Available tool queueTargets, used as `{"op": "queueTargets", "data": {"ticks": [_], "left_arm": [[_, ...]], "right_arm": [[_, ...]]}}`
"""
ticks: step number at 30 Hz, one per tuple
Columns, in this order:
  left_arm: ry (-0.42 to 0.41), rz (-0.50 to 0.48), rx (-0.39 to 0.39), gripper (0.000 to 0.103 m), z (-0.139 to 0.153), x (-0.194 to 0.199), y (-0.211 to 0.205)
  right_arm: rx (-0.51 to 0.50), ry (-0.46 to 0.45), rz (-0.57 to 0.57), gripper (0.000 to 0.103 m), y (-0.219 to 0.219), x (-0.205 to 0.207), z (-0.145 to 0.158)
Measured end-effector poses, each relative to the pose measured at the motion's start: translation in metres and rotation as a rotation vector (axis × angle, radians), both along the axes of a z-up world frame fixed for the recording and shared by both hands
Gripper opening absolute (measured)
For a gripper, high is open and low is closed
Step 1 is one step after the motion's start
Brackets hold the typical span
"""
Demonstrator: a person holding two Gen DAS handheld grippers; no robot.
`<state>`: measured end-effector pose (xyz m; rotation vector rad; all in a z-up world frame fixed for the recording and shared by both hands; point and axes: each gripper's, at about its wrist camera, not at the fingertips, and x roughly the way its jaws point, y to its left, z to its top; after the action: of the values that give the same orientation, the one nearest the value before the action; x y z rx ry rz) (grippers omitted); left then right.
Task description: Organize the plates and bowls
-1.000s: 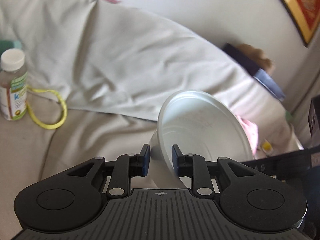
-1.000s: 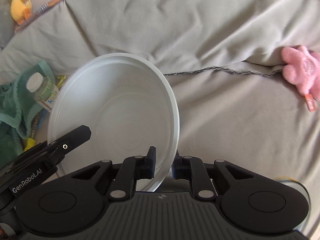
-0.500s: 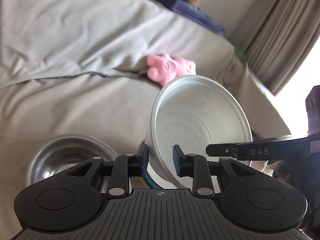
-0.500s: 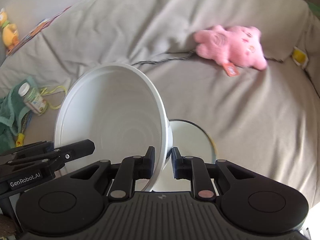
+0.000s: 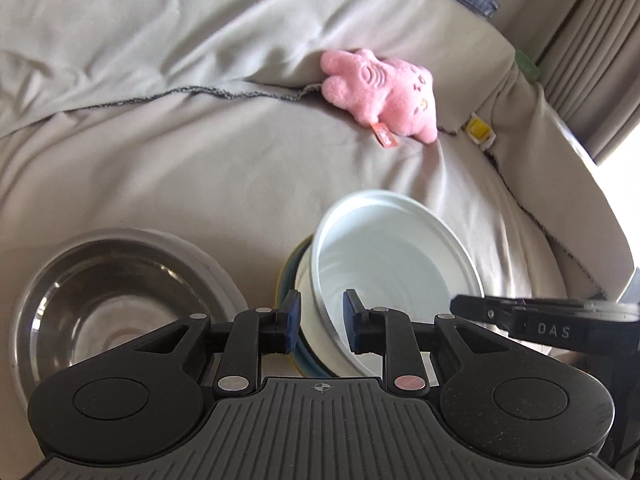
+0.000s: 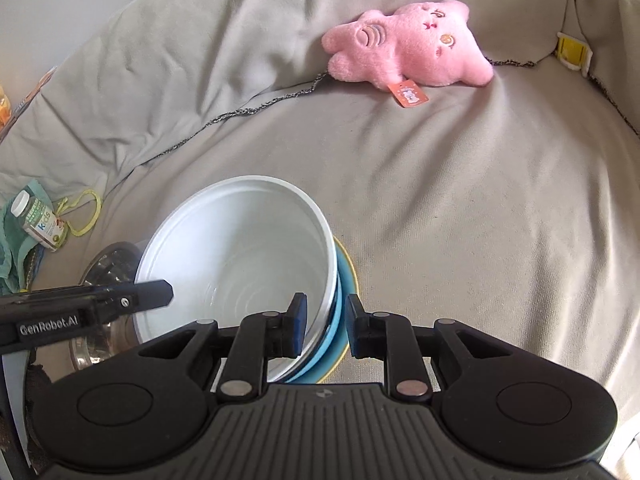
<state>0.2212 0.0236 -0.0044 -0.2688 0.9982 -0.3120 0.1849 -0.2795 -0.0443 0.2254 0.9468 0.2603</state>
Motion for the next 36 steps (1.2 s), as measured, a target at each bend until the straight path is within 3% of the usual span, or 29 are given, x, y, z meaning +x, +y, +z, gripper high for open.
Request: {"op": "queueTargets", "data": {"ticks": [4,8,12,14,17,21,27,33,36], "left_arm": [[-0.061,-0.016,0.005,0.025,0.023,-0.010,0.024],[-0.125,0.060,0.099,0.025,0.044,-0.027,0.071],[-0.112,0.159,0.134,0.025,0.035,-0.041,0.121],[-0.089,0.195,0.131,0.025,0.023,-0.047,0.143],[-0.037,0.265,0.087,0.025,0.000,-0.055,0.173],[0.038,0.283,-0.052,0.025,-0.029,-0.062,0.195],[0.090,0.292,-0.136,0.030,-0.055,-0.064,0.204],[0.103,0.282,-0.173,0.032,-0.064,-0.062,0.205],[0.096,0.268,-0.146,0.032,-0.063,-0.060,0.202]], "right_arm": [[0.003,-0.069,-0.016,0.020,-0.006,-0.018,0.016],[-0.010,-0.148,0.000,0.021,0.003,-0.040,0.043],[0.011,-0.155,0.077,0.041,0.035,-0.054,0.054],[0.020,-0.133,0.117,0.045,0.058,-0.059,0.048],[0.025,-0.092,0.171,0.045,0.098,-0.065,0.034],[0.010,-0.038,0.205,0.045,0.150,-0.070,0.010],[-0.012,0.008,0.128,0.045,0.190,-0.058,-0.015],[0.010,0.063,0.075,0.047,0.200,-0.045,-0.033],[0.011,0.076,0.090,0.057,0.204,-0.043,-0.038]]}}
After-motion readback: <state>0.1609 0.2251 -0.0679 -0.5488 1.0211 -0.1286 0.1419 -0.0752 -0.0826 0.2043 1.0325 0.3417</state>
